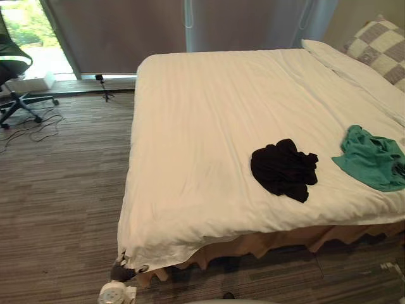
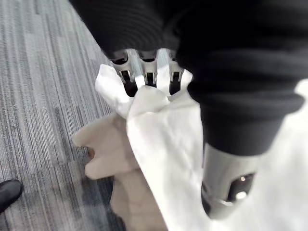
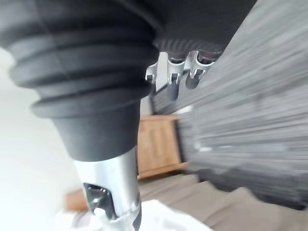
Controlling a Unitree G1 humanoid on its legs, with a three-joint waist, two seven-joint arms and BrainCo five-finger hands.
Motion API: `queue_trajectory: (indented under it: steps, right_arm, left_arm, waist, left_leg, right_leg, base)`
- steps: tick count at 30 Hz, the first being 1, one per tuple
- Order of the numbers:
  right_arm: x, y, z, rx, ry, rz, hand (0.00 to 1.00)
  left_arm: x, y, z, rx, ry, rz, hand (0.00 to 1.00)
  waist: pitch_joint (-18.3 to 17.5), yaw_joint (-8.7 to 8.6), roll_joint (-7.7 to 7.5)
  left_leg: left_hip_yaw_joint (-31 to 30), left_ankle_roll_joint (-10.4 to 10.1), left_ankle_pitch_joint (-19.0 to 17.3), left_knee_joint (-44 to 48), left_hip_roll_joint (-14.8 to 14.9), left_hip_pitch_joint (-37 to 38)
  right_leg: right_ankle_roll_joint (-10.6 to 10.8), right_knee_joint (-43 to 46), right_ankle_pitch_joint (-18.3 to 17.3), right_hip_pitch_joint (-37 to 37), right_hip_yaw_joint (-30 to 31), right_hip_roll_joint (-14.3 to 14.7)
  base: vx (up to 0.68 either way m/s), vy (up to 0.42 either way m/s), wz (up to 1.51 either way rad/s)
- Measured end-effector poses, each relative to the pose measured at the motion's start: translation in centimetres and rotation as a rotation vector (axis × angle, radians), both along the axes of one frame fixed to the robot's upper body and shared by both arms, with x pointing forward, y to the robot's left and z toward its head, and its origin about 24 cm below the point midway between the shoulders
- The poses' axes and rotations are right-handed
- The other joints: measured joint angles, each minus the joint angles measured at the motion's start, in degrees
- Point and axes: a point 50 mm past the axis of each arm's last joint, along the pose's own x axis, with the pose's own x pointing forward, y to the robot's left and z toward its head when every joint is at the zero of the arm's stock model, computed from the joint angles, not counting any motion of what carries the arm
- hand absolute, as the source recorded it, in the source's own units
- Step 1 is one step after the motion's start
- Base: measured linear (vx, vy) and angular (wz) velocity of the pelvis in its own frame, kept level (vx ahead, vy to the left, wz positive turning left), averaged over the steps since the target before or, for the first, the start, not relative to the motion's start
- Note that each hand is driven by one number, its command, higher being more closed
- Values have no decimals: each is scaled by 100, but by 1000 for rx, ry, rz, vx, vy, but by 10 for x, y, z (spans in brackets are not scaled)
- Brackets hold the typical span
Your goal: Tidy the bed and pick cloth on bed and put in laundry
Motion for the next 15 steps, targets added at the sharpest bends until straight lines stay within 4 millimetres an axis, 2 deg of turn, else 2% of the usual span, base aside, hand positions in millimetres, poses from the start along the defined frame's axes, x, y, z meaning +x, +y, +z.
queue_trajectory:
  steps: [1,2,3,4,5,6,8,11,12,14,15]
  right_arm:
    - [49,2,41,-176,-1,190,100]
    - [61,5,51,-217,-11,244,100]
    - [90,16,71,-306,-27,368,100]
    - [103,23,80,-344,-44,427,100]
    - [133,45,101,-446,-67,587,100]
    - [143,54,107,-478,-80,650,100]
    - [180,101,130,-619,-135,964,100]
    - [205,151,151,-751,-172,1305,100]
    - [214,176,161,-814,-203,1468,100]
    - [223,204,173,-865,-253,1623,100]
    - [230,225,183,-899,-295,1732,100]
  left_arm:
    - [-4,-1,-1,8,11,-22,0]
    - [-5,0,0,12,13,-28,0]
    - [-6,1,0,12,17,-24,0]
    - [-6,1,0,10,16,-17,0]
    - [-7,1,-1,5,21,-1,0]
    - [-8,1,-2,5,28,-2,0]
    - [-16,-2,-5,-2,58,-12,0]
    - [-24,-2,-7,-10,90,-6,0]
    - [-30,-1,-8,-10,111,2,0]
    - [-36,-1,-10,-13,142,11,0]
    - [-40,-2,-12,-20,162,14,0]
  waist:
    - [31,-3,18]
    - [31,-1,18]
    - [86,11,24]
    - [132,25,28]
    - [194,65,41]
    - [215,87,51]
    - [240,184,63]
    - [239,250,71]
    - [263,352,38]
    - [333,436,-35]
    - [401,514,-95]
  left_leg:
    - [47,-1,0,11,8,0]
    - [47,-1,0,23,12,-4]
    - [45,-1,0,56,24,-19]
    - [43,-1,0,78,32,-14]
    - [36,-2,1,95,42,-15]
    - [31,-3,2,96,44,-16]
    - [-19,-7,8,98,51,-39]
    - [-167,-8,22,104,47,-108]
    - [-241,1,39,96,46,-117]
    - [-368,10,59,93,34,-111]
    - [-475,26,82,91,19,-128]
  right_leg:
    - [0,73,-1,-89,63,21]
    - [0,85,-1,-119,66,23]
    - [-1,114,-1,-134,66,26]
    - [-1,130,-1,-130,66,26]
    - [-1,146,-1,-133,59,30]
    - [-2,147,-1,-132,53,30]
    - [-4,147,0,-132,0,30]
    - [-4,144,-1,-136,-118,15]
    - [-4,144,-1,-111,-211,5]
    - [-4,127,-1,-27,-375,-16]
    - [-4,116,-1,17,-490,-48]
  base:
    - [-48,-36,-14]
    - [-51,-53,-12]
    - [-39,-42,-1]
    - [-86,-65,0]
    - [-91,-53,1]
    - [-103,-63,4]
    - [-51,-44,12]
    - [-22,-33,21]
    - [-23,-35,30]
    - [-22,-23,37]
    - [-34,-12,39]
